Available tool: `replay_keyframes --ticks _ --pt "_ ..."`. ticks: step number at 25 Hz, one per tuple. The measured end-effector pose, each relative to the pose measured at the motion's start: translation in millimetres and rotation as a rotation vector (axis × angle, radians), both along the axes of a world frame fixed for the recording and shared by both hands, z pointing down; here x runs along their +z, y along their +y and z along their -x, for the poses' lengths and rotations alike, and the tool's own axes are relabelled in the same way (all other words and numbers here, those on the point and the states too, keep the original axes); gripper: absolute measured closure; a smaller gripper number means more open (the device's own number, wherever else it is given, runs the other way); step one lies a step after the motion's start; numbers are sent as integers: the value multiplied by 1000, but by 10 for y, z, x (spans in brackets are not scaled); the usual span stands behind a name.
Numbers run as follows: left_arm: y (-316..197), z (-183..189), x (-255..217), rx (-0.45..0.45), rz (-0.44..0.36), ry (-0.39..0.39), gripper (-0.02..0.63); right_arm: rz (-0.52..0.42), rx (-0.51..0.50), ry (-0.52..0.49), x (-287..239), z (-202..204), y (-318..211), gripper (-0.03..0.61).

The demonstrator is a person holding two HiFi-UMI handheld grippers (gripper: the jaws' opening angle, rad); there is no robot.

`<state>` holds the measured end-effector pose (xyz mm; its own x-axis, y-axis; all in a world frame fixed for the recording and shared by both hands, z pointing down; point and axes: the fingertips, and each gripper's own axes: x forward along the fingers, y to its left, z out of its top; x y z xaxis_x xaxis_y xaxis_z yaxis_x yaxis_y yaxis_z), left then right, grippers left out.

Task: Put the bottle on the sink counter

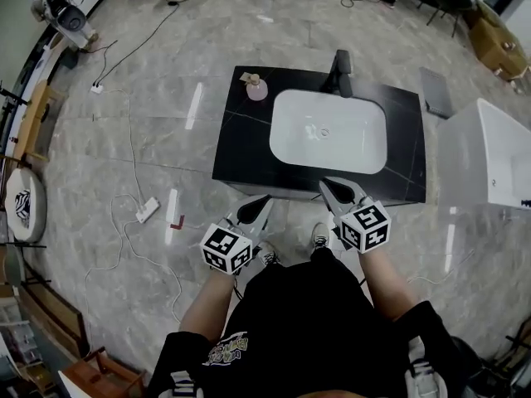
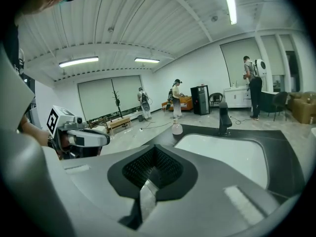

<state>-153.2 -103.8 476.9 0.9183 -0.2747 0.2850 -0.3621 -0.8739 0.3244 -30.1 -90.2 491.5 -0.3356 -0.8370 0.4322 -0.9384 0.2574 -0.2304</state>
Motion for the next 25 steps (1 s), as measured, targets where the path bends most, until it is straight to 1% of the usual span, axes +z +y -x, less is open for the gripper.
replay_keyframes --ticks 5,11,18,25 --pt "70 123 47 44 13 -1 614 16 32 -9 64 201 149 552" --pt "170 271 138 95 26 -20 614 29 78 -34 203 389 278 552" --pt "199 416 161 129 21 -20 614 24 105 -37 231 590 360 552" --pt "241 501 137 139 17 -4 614 19 110 -26 182 704 402 552"
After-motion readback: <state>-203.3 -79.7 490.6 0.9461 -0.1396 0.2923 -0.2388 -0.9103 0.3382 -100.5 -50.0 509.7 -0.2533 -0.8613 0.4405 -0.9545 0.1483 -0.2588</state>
